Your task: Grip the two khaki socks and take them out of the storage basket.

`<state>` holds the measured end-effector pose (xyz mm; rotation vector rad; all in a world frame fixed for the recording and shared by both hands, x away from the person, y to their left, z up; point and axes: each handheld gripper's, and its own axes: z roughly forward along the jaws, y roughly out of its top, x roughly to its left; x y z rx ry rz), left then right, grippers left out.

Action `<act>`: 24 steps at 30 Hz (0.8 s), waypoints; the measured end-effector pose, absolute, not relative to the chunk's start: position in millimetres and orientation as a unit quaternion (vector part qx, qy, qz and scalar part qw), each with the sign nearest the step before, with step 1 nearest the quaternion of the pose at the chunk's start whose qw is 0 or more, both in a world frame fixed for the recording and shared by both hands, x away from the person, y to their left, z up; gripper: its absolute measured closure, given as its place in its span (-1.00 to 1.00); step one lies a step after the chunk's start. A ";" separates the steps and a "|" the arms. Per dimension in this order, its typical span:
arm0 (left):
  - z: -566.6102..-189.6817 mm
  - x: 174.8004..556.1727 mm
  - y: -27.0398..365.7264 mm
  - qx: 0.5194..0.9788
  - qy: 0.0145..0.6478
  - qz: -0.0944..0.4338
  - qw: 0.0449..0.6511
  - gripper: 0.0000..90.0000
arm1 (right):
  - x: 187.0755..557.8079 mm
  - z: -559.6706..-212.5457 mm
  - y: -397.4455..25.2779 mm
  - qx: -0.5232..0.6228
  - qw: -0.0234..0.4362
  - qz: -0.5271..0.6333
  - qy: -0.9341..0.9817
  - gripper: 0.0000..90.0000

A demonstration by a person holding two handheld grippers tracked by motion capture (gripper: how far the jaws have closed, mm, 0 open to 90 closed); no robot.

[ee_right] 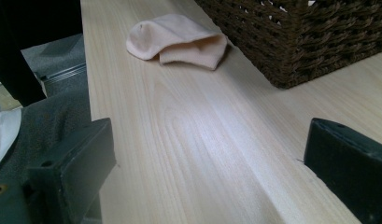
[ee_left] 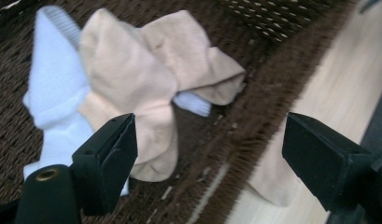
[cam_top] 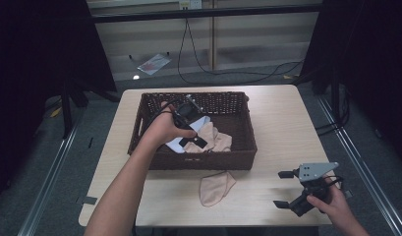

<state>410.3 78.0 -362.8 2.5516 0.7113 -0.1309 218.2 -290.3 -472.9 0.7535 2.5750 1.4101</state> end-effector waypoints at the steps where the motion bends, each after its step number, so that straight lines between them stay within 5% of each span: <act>1: -364.5 412.3 79.0 0.933 0.264 -0.049 0.241 -0.60 | 218.1 -472.9 -290.3 0.248 0.054 0.466 0.848 -0.97; 24: -409.8 443.1 77.0 0.927 0.303 -0.018 0.222 -0.64 | 218.1 -473.1 -289.9 0.247 0.053 0.466 0.848 -0.97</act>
